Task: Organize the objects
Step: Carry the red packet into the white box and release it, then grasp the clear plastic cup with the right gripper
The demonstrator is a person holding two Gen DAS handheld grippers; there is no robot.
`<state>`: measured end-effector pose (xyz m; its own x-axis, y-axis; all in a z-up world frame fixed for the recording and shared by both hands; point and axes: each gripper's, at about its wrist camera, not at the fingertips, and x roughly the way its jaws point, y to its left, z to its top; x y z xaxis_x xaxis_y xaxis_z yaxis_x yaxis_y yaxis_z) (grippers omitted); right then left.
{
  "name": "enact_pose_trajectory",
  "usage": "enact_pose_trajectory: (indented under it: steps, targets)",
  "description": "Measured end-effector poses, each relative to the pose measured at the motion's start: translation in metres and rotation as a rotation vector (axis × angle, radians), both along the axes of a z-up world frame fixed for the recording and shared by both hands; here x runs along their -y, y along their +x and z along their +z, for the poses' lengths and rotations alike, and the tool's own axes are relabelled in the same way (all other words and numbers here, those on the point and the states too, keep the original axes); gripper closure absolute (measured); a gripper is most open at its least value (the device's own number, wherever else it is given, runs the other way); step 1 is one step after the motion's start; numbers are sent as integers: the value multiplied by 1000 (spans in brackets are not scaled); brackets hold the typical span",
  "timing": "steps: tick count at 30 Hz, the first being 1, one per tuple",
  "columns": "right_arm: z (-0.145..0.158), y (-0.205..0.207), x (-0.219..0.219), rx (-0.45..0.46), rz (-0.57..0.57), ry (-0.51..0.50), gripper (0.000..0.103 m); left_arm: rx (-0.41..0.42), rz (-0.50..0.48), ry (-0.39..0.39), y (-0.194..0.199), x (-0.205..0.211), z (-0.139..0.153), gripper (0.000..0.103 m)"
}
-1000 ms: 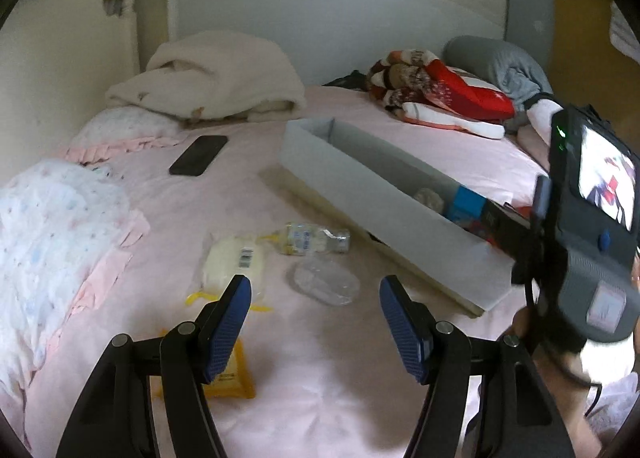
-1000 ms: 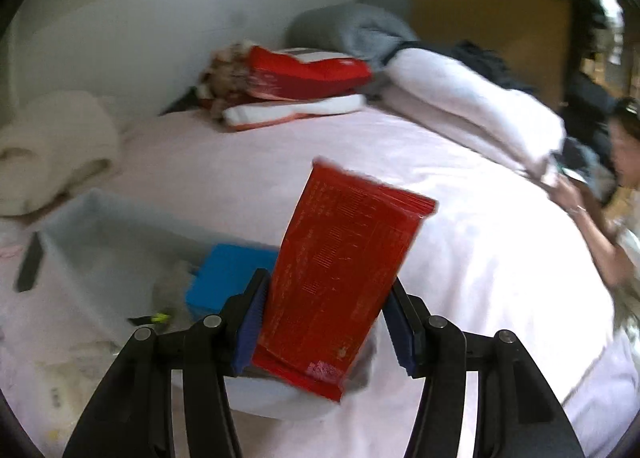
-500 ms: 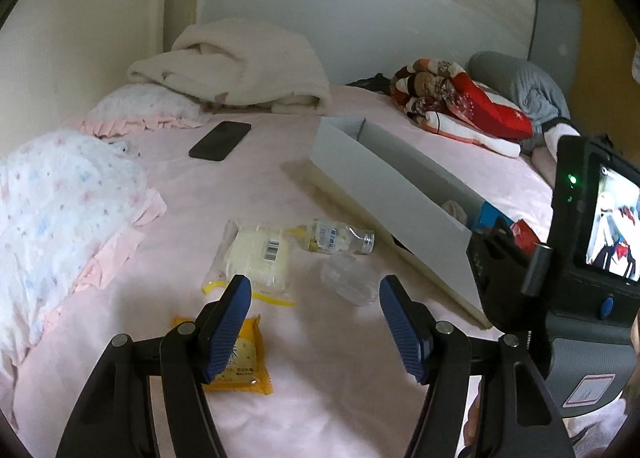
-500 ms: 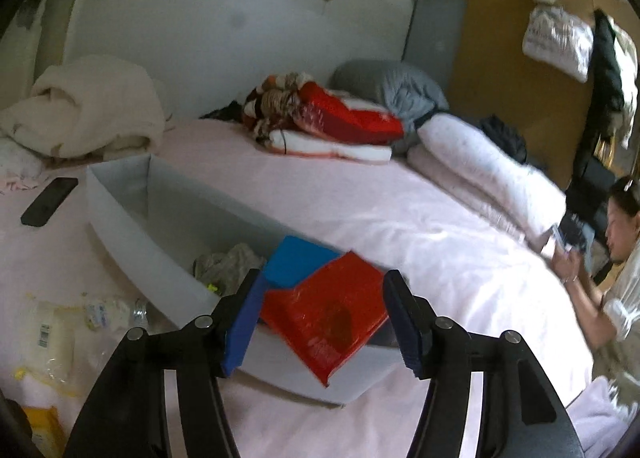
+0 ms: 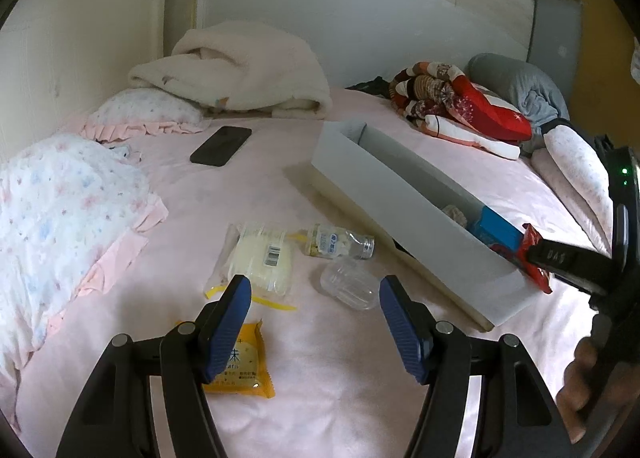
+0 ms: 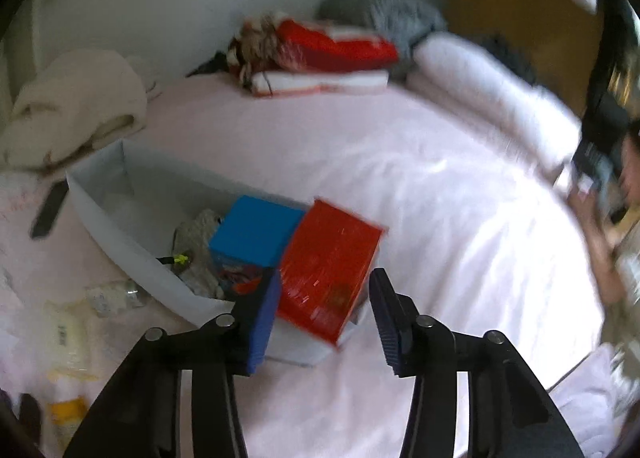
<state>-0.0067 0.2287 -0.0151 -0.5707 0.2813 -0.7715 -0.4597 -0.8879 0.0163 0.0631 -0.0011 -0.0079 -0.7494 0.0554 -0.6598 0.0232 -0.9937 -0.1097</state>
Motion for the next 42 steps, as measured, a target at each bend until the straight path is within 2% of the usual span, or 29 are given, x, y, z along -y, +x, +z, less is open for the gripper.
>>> enact_pose_trajectory:
  steps: [3, 10, 13, 14, 15, 16, 17, 19, 20, 21, 23, 25, 26, 29, 35, 36, 38, 40, 42]
  targets:
    - [-5, -12, -16, 34, 68, -123, 59, 18, 1, 14, -1, 0, -2, 38]
    - [0, -34, -33, 33, 187, -183, 60, 25, 10, 22, 0, 6, -3, 39]
    - [4, -43, -36, 56, 240, -217, 65, 27, 14, 29, 1, 10, -4, 39]
    - [5, -45, -37, 63, 279, -266, 69, 27, 16, 30, 1, 11, -4, 39]
    - [6, -47, -38, 70, 341, -349, 72, 24, 19, 30, 1, 12, -4, 39]
    - [4, -49, -38, 88, 393, -425, 80, 23, 20, 31, 1, 13, -4, 39]
    - [-2, -56, -35, 131, 456, -527, 82, 24, 22, 34, 2, 14, -4, 39]
    - [-16, -65, -33, 188, 461, -590, 85, 25, 24, 42, 2, 17, -4, 39]
    - [-23, -67, -32, 205, 441, -591, 96, 26, 26, 43, 2, 17, -5, 39]
    - [-30, -68, -31, 229, 428, -597, 98, 29, 28, 43, 1, 18, -5, 39]
    - [-46, -72, -27, 317, 389, -561, 96, 30, 33, 45, 1, 20, -7, 39]
    - [-59, -71, -20, 415, 352, -445, 95, 34, 37, 49, 1, 22, -7, 39]
    - [-62, -69, -17, 436, 365, -451, 95, 34, 41, 51, 0, 23, -8, 39]
    - [-49, -58, -11, 381, 419, -520, 93, 32, 46, 52, 1, 26, -7, 39]
    - [8, -37, -7, 128, 524, -569, 92, 36, 54, 41, 2, 29, -8, 38]
    - [12, -36, -7, 97, 522, -582, 90, 37, 57, 39, 2, 30, -8, 38]
    - [16, -36, -12, 48, 486, -591, 76, 39, 61, 31, 3, 32, -8, 38]
    - [18, -34, -17, 15, 438, -558, 74, 40, 64, 27, 3, 34, -9, 38]
    - [26, -41, -26, 16, 377, -461, 74, 41, 68, 27, 3, 37, -10, 38]
